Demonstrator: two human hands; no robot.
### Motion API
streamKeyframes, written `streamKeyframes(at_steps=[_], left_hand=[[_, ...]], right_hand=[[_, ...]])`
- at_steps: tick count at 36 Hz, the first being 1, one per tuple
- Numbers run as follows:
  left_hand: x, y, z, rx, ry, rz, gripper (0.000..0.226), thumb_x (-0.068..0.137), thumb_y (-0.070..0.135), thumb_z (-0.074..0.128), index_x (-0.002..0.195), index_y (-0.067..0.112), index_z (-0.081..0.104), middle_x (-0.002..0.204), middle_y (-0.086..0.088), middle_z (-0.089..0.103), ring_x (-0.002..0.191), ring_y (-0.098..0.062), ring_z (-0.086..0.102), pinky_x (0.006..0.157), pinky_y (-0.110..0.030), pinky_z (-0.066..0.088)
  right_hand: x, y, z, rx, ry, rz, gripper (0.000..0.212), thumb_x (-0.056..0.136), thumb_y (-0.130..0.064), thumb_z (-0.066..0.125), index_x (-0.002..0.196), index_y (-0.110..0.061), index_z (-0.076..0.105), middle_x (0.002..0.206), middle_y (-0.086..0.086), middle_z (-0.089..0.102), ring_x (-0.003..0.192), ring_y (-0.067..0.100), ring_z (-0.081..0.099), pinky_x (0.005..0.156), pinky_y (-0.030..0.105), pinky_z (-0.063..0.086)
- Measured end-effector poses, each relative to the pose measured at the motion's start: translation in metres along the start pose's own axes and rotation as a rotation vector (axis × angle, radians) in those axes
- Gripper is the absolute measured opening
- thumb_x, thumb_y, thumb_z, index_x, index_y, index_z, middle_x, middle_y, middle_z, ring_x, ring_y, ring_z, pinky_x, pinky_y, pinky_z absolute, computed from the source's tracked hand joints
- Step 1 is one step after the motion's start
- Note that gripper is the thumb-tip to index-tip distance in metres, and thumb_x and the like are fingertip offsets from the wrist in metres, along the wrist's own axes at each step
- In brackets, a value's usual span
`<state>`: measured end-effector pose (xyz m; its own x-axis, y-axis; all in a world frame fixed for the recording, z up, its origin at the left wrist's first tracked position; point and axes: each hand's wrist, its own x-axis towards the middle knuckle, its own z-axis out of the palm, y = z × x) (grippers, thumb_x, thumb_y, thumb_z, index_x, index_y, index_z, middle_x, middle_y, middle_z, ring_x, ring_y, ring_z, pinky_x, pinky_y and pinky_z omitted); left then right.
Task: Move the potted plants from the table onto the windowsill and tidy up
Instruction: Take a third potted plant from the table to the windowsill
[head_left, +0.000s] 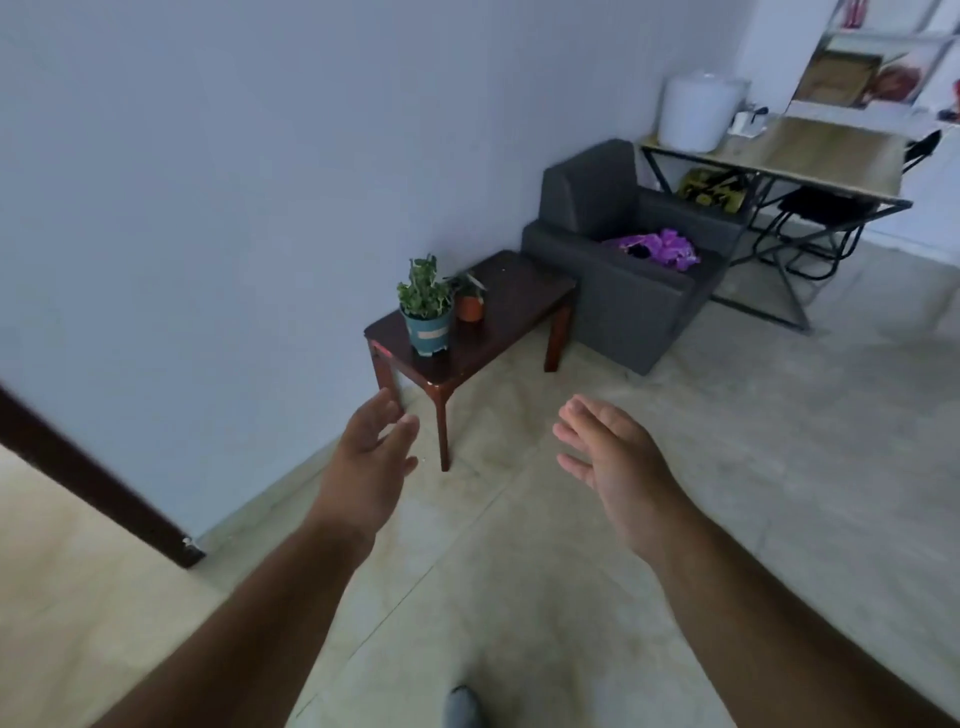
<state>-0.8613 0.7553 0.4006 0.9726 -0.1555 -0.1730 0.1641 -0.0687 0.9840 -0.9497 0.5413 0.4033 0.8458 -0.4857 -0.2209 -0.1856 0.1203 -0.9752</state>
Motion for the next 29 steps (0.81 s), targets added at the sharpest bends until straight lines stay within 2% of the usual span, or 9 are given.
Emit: streamKeyframes(at_steps=[4, 7, 9, 11, 16, 25, 29], left_hand=[[0.064, 0.010, 0.017, -0.035, -0.009, -0.030, 0.047, 0.099, 0.027, 0.058, 0.144, 0.026, 0.045, 0.134, 0.010, 0.050, 0.122, -0.017, 0.055, 0.104, -0.045, 0.049], [0.108, 0.023, 0.035, -0.011, -0.070, -0.005, 0.033, 0.100, 0.026, 0.055, 0.133, 0.026, 0.054, 0.130, 0.006, 0.059, 0.121, -0.019, 0.058, 0.104, -0.045, 0.049], [0.135, 0.032, 0.050, 0.022, -0.097, -0.011, 0.046, 0.099, 0.030, 0.056, 0.144, 0.025, 0.047, 0.143, -0.005, 0.055, 0.125, -0.024, 0.057, 0.104, -0.046, 0.049], [0.153, 0.038, 0.063, 0.032, -0.112, -0.019, 0.054, 0.099, 0.031, 0.057, 0.150, 0.025, 0.039, 0.149, -0.005, 0.049, 0.125, -0.025, 0.057, 0.105, -0.045, 0.049], [0.206, 0.046, 0.100, 0.043, -0.167, 0.017, 0.052, 0.099, 0.033, 0.056, 0.149, 0.027, 0.041, 0.149, -0.004, 0.050, 0.127, -0.022, 0.057, 0.105, -0.043, 0.049], [0.307, 0.046, 0.199, 0.008, -0.041, -0.027, 0.058, 0.098, 0.025, 0.059, 0.152, 0.021, 0.037, 0.152, -0.002, 0.046, 0.129, -0.021, 0.053, 0.106, -0.045, 0.048], [0.357, 0.048, 0.260, 0.000, -0.016, -0.073, 0.058, 0.099, 0.025, 0.058, 0.153, 0.020, 0.035, 0.153, -0.003, 0.044, 0.133, -0.021, 0.049, 0.107, -0.044, 0.047]], right_hand=[[0.056, -0.017, -0.001, -0.027, 0.024, 0.007, 0.059, 0.100, -0.039, 0.056, 0.150, -0.011, 0.043, 0.140, 0.003, 0.060, 0.124, 0.013, 0.060, 0.107, 0.042, 0.050], [0.095, -0.034, 0.000, -0.023, 0.035, 0.000, 0.055, 0.101, -0.036, 0.055, 0.149, -0.012, 0.043, 0.140, 0.004, 0.060, 0.124, 0.014, 0.060, 0.106, 0.040, 0.051], [0.118, -0.045, -0.003, -0.024, 0.046, 0.003, 0.053, 0.102, -0.035, 0.055, 0.148, -0.013, 0.044, 0.139, 0.003, 0.060, 0.124, 0.014, 0.060, 0.106, 0.039, 0.051], [0.136, -0.052, -0.007, -0.018, 0.054, 0.007, 0.051, 0.102, -0.034, 0.054, 0.148, -0.013, 0.044, 0.138, 0.002, 0.060, 0.125, 0.014, 0.060, 0.106, 0.040, 0.050], [0.199, -0.064, -0.027, -0.026, 0.061, 0.002, 0.051, 0.102, -0.034, 0.054, 0.148, -0.014, 0.045, 0.138, 0.003, 0.060, 0.123, 0.013, 0.060, 0.105, 0.038, 0.051], [0.339, -0.073, -0.079, 0.002, -0.034, 0.024, 0.053, 0.102, -0.033, 0.055, 0.149, -0.013, 0.043, 0.139, 0.004, 0.059, 0.123, 0.012, 0.061, 0.106, 0.038, 0.050], [0.415, -0.083, -0.119, -0.044, -0.080, 0.041, 0.057, 0.100, -0.040, 0.056, 0.149, -0.015, 0.044, 0.139, 0.003, 0.060, 0.121, 0.010, 0.061, 0.107, 0.039, 0.050]])
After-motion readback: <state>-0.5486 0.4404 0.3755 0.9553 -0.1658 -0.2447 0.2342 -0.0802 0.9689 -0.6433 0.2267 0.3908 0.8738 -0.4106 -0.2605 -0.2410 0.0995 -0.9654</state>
